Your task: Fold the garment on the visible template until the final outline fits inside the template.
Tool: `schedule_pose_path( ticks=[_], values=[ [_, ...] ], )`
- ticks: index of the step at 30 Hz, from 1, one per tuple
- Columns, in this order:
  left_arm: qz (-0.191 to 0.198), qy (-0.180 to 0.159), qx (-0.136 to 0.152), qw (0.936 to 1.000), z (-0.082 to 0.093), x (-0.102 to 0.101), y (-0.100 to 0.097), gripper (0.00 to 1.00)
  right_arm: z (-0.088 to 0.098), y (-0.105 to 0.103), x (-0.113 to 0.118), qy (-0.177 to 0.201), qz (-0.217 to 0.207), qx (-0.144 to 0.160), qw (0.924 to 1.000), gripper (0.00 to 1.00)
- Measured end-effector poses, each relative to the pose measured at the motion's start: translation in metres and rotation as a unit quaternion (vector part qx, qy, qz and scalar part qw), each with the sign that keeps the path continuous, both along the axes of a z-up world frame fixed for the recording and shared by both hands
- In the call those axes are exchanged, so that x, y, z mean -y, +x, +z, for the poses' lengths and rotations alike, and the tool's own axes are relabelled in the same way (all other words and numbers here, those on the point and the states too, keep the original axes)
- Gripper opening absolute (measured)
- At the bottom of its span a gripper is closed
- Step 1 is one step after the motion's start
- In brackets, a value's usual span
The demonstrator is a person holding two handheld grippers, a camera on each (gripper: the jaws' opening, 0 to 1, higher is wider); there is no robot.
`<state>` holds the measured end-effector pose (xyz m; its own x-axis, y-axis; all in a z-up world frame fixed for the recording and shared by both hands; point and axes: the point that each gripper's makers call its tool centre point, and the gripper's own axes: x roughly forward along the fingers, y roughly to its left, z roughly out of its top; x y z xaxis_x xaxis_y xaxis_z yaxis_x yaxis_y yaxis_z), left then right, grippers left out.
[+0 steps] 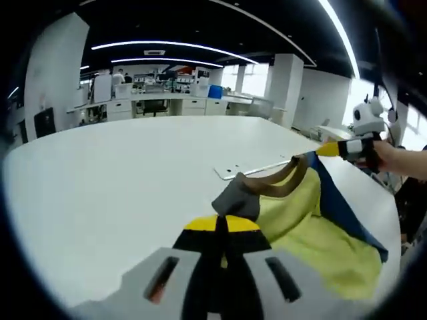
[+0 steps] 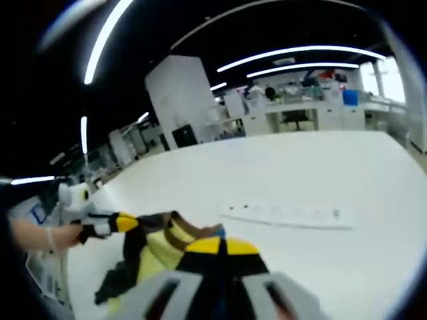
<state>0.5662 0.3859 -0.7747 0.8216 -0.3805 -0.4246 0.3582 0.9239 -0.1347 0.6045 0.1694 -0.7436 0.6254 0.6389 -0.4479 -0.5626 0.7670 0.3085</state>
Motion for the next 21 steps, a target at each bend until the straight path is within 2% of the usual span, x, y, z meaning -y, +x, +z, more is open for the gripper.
schedule_pose_path(
  ticks=[4,9,15,21],
  values=[
    [0.008,0.010,-0.016,0.9998,-0.016,0.000,0.004,0.00,-0.023,0.015,0.000,-0.021,0.001,-0.021,0.9996,0.00],
    [0.015,-0.009,-0.024,0.9996,-0.023,0.001,0.006,0.00,-0.046,0.019,0.003,-0.045,-0.001,-0.045,0.9980,0.00],
    [0.013,0.000,-0.036,0.9993,-0.036,-0.001,0.009,0.00,-0.061,0.028,0.002,-0.057,0.001,-0.055,0.9968,0.00],
    [0.010,-0.002,-0.033,0.9994,-0.036,-0.002,0.011,0.01,-0.062,0.021,0.001,-0.055,0.002,-0.059,0.9968,0.00]
  ],
)
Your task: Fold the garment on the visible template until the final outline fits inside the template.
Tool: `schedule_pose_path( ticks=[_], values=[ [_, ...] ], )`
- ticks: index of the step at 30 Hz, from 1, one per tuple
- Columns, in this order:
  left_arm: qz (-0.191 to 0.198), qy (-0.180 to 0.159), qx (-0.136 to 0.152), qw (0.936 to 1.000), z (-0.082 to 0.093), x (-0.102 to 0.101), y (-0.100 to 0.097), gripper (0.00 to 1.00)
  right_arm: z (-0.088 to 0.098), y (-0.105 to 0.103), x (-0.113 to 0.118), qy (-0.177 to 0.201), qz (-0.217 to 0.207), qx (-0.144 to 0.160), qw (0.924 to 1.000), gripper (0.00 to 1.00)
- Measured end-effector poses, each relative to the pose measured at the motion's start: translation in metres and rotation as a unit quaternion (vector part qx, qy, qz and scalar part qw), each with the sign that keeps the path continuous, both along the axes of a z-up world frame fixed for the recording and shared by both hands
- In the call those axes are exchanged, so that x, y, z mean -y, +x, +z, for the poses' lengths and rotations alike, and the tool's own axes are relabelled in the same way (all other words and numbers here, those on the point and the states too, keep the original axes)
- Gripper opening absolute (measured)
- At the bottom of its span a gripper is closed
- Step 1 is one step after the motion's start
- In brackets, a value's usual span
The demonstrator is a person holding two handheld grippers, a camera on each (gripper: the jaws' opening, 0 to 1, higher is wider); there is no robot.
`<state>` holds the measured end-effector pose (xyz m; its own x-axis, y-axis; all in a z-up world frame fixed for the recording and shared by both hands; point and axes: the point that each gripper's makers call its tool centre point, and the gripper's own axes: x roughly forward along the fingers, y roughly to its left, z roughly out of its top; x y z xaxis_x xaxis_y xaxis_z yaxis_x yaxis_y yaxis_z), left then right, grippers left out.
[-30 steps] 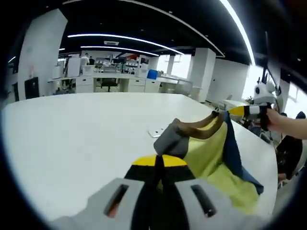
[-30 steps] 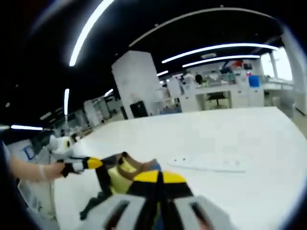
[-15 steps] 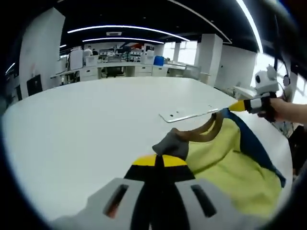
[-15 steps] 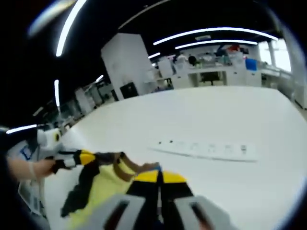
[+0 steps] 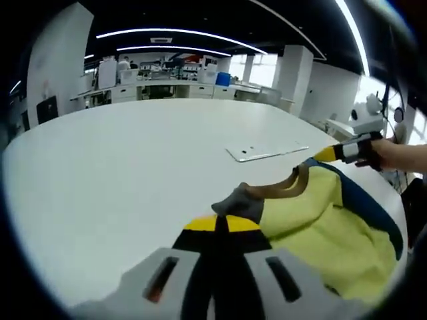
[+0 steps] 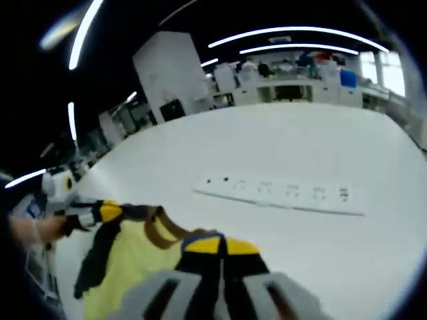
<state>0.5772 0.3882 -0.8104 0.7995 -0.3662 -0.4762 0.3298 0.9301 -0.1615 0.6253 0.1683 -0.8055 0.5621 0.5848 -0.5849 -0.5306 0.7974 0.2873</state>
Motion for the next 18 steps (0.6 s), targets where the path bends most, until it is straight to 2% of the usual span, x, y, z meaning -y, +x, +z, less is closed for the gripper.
schedule_pose_path(
  ticks=[2,4,7,11,13,18],
  values=[
    [-0.006,-0.007,0.001,1.0000,0.001,0.003,-0.001,0.08,0.002,-0.002,0.001,-0.005,0.001,0.006,1.0000,0.00],
    [-0.008,-0.005,0.007,0.9999,0.004,0.004,-0.001,0.17,0.006,-0.001,0.000,0.005,0.003,0.011,0.9999,0.02],
    [-0.015,-0.011,0.007,0.9998,0.009,0.011,-0.008,0.25,0.012,-0.005,0.000,0.015,0.003,0.016,0.9998,0.22],
    [-0.026,-0.002,0.022,0.9994,0.017,0.014,-0.012,0.45,0.019,-0.015,0.003,0.021,0.006,0.030,0.9993,0.37],
    [-0.032,-0.009,0.025,0.9991,0.022,0.015,-0.013,0.55,0.021,-0.021,0.005,0.025,0.007,0.031,0.9992,0.45],
    [-0.045,-0.012,0.033,0.9984,0.036,0.022,-0.028,0.72,0.026,-0.041,0.010,0.019,0.026,0.048,0.9983,0.67]
  ],
)
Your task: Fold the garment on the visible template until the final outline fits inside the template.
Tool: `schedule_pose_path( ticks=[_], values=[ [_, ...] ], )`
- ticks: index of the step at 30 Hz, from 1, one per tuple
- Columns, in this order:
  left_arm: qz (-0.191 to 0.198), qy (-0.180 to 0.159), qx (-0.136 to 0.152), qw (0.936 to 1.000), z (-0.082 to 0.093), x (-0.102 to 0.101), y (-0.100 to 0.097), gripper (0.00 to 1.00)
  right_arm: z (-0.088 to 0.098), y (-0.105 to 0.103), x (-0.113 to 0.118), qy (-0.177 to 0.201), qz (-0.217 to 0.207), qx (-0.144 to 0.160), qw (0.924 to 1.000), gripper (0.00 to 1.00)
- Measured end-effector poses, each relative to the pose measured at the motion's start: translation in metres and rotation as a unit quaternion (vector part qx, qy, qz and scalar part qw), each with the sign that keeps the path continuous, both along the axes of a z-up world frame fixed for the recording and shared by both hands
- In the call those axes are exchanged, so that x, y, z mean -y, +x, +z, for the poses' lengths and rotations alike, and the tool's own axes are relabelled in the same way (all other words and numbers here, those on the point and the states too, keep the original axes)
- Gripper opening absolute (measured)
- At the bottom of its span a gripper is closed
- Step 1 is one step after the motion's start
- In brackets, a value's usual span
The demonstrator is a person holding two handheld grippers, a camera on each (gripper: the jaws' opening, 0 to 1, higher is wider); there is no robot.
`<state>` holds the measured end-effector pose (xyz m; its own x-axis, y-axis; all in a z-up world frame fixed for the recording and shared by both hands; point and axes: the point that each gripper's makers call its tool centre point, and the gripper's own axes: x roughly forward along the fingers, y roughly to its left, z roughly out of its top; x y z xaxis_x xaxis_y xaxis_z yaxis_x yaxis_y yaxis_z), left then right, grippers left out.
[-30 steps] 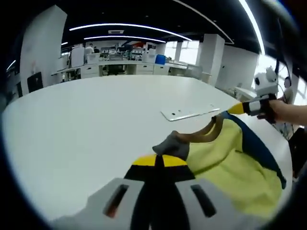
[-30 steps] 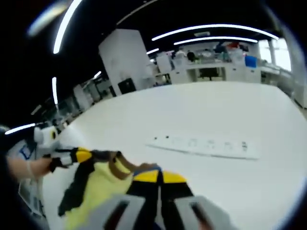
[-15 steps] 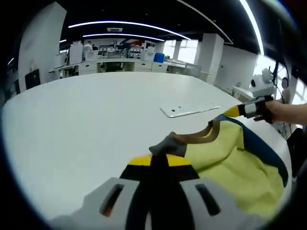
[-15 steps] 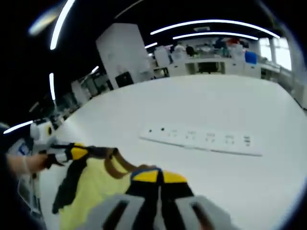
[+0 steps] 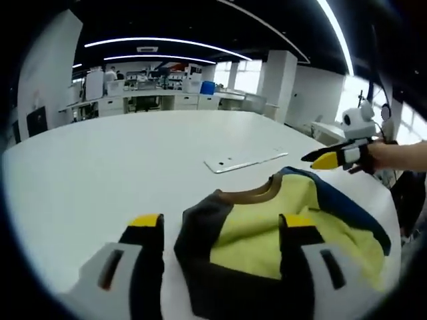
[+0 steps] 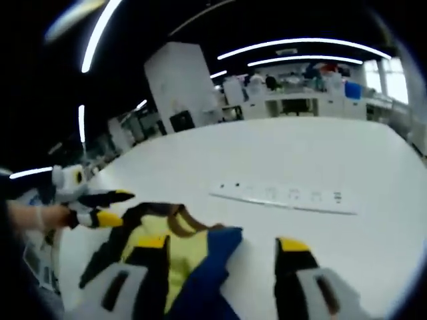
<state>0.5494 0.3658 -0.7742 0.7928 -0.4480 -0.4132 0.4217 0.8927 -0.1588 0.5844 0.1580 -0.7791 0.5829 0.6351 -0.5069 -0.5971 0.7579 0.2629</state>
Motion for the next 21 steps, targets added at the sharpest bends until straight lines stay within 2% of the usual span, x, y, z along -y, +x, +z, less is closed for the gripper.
schedule_pose_path(
  ticks=[4,7,14,21],
  values=[
    [-0.011,0.000,0.009,0.9999,0.006,0.000,-0.008,0.85,0.002,-0.019,0.008,-0.003,0.006,0.000,1.0000,0.69],
    [-0.014,-0.008,0.009,0.9998,0.013,0.003,-0.021,0.91,0.004,-0.034,0.013,-0.003,0.007,-0.002,1.0000,0.69],
    [-0.025,-0.018,0.019,0.9993,0.030,0.007,-0.053,0.97,0.018,-0.070,0.027,-0.003,0.003,0.002,1.0000,0.69],
    [-0.031,-0.029,0.029,0.9987,0.047,0.003,-0.081,0.97,0.033,-0.110,0.040,-0.015,0.005,0.020,0.9997,0.68]
  ],
)
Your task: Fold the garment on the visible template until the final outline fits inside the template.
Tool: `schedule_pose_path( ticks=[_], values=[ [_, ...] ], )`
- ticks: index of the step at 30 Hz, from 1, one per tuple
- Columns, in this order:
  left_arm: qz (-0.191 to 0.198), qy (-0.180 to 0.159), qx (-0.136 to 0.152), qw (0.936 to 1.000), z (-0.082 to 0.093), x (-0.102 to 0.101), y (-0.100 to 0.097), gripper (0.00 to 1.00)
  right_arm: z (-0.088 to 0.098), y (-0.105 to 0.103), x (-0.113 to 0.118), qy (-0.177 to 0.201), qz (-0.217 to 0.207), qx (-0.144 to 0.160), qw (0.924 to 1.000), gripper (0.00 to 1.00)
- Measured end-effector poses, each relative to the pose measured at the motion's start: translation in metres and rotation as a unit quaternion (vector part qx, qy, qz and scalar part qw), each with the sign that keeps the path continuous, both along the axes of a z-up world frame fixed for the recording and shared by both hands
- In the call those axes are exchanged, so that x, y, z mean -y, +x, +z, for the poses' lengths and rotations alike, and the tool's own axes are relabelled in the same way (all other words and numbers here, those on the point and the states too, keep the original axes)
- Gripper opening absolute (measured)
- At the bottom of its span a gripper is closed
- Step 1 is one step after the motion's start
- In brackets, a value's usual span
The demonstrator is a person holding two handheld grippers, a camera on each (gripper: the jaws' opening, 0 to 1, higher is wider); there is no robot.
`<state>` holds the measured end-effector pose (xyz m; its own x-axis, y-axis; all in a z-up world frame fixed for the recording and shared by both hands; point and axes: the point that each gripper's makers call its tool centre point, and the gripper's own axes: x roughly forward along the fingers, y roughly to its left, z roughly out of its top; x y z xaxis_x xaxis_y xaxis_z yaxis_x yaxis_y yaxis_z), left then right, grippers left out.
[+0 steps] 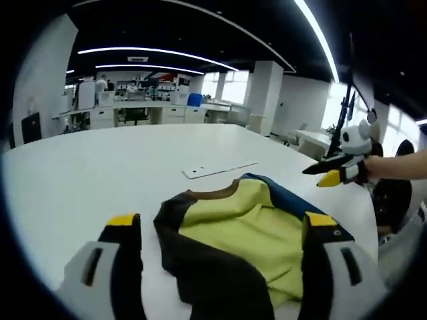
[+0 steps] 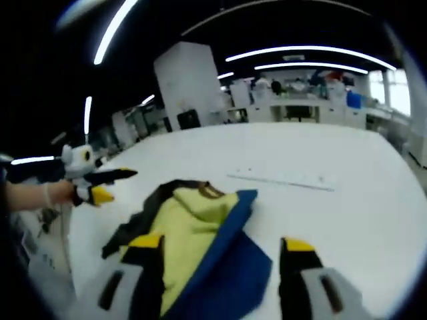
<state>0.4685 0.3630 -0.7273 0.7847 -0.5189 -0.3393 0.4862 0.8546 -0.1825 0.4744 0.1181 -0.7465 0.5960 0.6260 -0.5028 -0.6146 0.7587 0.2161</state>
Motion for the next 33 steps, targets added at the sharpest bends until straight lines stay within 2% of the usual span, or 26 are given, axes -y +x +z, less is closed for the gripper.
schedule_pose_path(
  ticks=[4,9,17,22,25,28,33],
  values=[
    [-0.004,0.005,0.007,1.0000,0.009,0.002,-0.019,0.97,0.006,-0.022,0.007,-0.010,0.002,0.010,0.9999,0.67],
    [0.004,-0.010,0.013,0.9999,0.021,0.002,-0.044,0.96,0.011,-0.050,0.018,-0.014,0.000,0.017,0.9998,0.65],
    [0.011,-0.013,0.015,0.9998,0.023,-0.007,-0.074,0.96,0.015,-0.095,0.033,-0.009,-0.012,0.013,0.9998,0.64],
    [0.014,-0.014,0.007,0.9998,0.020,-0.011,-0.095,0.94,0.009,-0.118,0.038,-0.018,-0.012,0.010,0.9997,0.62],
    [0.015,-0.014,0.003,0.9998,0.018,-0.010,-0.105,0.94,0.003,-0.130,0.045,-0.046,-0.003,0.021,0.9987,0.60],
    [0.015,-0.015,0.001,0.9998,0.018,-0.011,-0.114,0.95,-0.003,-0.143,0.047,-0.049,0.000,0.015,0.9987,0.61],
    [0.017,-0.016,-0.001,0.9997,0.017,-0.011,-0.114,0.94,-0.012,-0.154,0.045,-0.057,0.007,0.017,0.9982,0.59]
  ],
)
